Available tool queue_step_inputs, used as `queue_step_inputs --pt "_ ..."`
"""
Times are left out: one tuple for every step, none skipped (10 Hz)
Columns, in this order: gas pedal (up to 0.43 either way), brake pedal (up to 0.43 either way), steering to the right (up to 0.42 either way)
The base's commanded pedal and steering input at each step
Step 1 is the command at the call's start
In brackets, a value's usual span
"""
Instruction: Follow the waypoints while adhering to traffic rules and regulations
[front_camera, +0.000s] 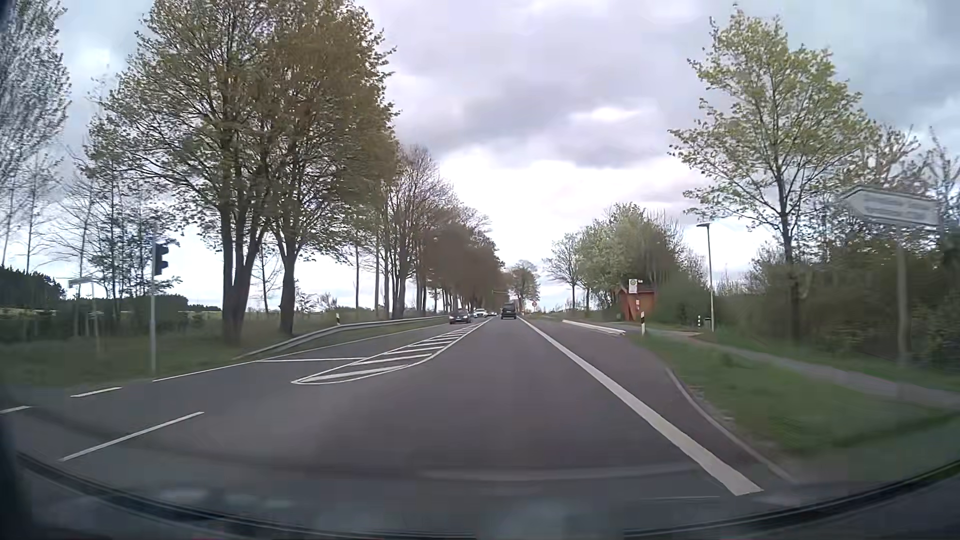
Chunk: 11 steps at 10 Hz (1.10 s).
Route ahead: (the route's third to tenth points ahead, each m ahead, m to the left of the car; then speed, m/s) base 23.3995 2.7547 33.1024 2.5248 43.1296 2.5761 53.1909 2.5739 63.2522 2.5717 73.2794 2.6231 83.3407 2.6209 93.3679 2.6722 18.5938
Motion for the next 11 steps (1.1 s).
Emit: queue_step_inputs --pt "0.177 0.006 -0.001" --pt "0.177 0.000 -0.001" --pt "0.177 0.006 -0.001" --pt "0.177 0.000 -0.001" --pt "0.177 0.000 -0.001" --pt "0.177 0.006 -0.001" --pt "0.177 0.000 -0.001" --pt "0.177 0.000 -0.001" --pt "0.177 0.006 -0.001" --pt "0.177 0.000 -0.001" --pt "0.177 0.000 -0.001"
